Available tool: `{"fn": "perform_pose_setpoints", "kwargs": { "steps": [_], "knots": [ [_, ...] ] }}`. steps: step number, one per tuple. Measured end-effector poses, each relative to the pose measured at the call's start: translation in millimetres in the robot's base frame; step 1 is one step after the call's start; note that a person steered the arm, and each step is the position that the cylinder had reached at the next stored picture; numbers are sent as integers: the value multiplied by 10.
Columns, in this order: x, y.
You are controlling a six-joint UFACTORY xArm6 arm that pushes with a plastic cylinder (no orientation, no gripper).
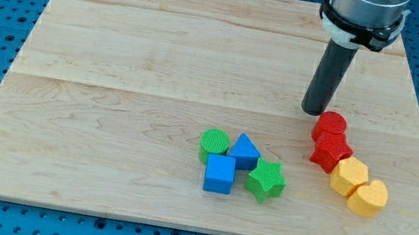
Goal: Push the green circle into the green star and blue triangle
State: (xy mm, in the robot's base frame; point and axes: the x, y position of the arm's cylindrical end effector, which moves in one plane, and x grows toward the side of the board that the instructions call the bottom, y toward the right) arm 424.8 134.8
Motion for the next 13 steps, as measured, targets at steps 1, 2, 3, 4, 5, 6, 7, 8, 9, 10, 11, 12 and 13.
{"fn": "perform_pose_setpoints", "kwargs": {
  "steps": [1, 2, 3, 4, 5, 6, 7, 8, 9, 10, 11, 12, 13],
  "knots": [
    [-460, -108],
    [-755, 713],
    [-60, 1741],
    [1197, 1958],
    [1444, 929],
    [1325, -346],
    [1386, -530],
    [1398, 125],
    [1898, 683],
    [1772, 658],
    [1172, 238],
    [727, -650],
    [1073, -399]
  ]
}}
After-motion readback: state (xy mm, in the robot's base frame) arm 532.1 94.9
